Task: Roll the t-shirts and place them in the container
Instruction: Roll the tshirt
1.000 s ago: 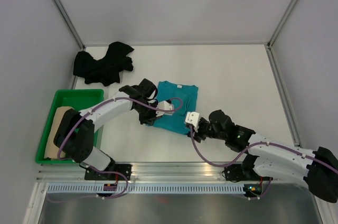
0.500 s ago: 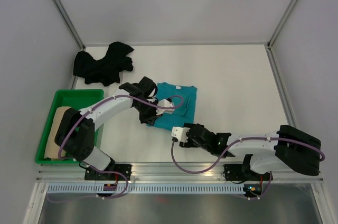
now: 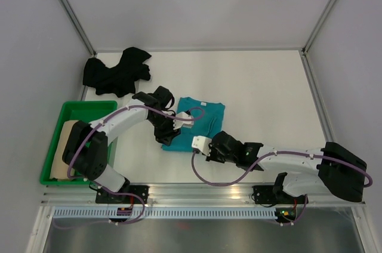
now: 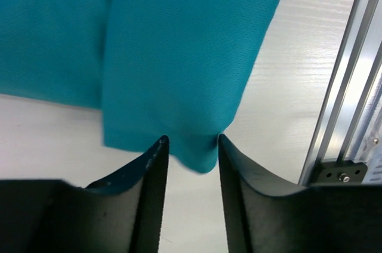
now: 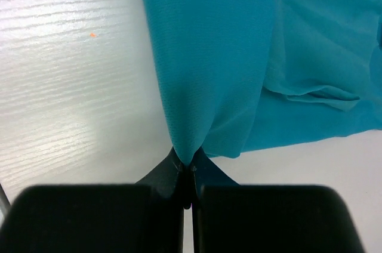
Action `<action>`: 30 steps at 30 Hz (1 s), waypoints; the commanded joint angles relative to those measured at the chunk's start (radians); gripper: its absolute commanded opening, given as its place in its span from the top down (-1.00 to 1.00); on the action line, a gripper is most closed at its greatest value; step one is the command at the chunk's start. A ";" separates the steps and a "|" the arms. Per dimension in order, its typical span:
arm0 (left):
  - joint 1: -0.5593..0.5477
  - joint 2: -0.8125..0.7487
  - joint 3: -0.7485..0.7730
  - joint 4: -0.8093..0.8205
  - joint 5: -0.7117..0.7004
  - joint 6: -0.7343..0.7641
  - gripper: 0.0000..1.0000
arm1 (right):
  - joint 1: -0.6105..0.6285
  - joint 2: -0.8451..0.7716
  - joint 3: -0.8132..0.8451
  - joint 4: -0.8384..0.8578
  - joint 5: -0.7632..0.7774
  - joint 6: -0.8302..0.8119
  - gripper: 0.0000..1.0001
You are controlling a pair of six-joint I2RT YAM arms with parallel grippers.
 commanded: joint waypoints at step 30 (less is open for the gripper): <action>-0.119 -0.118 -0.222 0.368 -0.160 -0.251 0.80 | -0.330 0.005 0.103 -0.105 -0.414 0.036 0.99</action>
